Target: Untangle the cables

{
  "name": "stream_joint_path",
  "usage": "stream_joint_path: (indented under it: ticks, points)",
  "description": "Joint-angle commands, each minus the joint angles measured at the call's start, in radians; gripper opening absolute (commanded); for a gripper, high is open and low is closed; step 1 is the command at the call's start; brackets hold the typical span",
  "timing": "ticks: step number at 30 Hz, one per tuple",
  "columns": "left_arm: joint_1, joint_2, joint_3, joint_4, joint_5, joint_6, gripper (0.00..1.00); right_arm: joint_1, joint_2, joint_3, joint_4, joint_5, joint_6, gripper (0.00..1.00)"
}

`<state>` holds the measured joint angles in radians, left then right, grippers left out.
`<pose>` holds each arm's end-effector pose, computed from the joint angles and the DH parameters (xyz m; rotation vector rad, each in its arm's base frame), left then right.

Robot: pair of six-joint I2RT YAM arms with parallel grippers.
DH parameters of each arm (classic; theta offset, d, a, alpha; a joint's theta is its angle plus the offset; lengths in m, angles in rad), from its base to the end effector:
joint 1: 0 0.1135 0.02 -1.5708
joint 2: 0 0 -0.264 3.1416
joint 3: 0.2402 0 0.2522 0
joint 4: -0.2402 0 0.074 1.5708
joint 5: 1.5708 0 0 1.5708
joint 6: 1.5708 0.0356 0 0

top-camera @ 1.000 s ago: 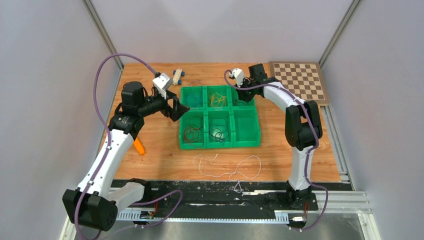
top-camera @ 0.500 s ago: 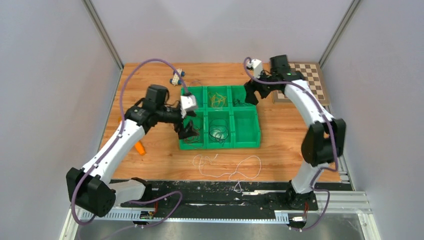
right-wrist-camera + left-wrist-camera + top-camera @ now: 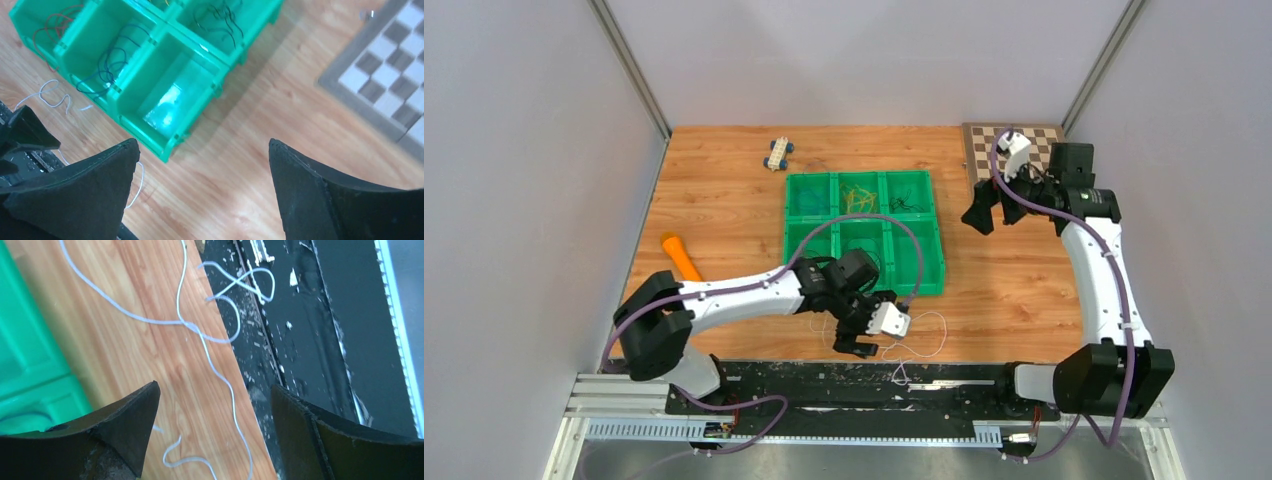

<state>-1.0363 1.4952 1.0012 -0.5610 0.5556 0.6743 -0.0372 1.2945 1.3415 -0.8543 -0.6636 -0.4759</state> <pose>0.1344 -0.2639 0.2227 2.0974 1.5630 -0.8555 0.2610 0.0122 0.3652 -0.7763 2.0828 0.5095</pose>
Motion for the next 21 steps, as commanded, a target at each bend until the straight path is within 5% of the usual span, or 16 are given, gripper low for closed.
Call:
stream_joint_path:
  ticks: [1, 10, 14, 19, 21]
  points:
    - [-0.085, 0.07, 0.007, 0.179, -0.082, -0.08, 0.88, -0.072, -0.08, -0.075, -0.031, -0.045, 0.002, 1.0]
    - [-0.181, 0.224, -0.009, 0.355, -0.24, -0.186, 0.84, -0.163, -0.137, -0.115, -0.068, -0.086, -0.063, 1.0]
    - [-0.188, 0.284, 0.023, 0.353, -0.259, -0.215, 0.61, -0.18, -0.149, -0.121, -0.08, -0.098, -0.083, 1.0]
    - [-0.188, 0.248, 0.049, 0.293, -0.236, -0.215, 0.04, -0.203, -0.165, -0.118, -0.098, -0.105, -0.116, 1.0]
    - [-0.187, 0.188, 0.076, 0.238, -0.223, -0.21, 0.0, -0.211, -0.165, -0.111, -0.098, -0.107, -0.118, 1.0]
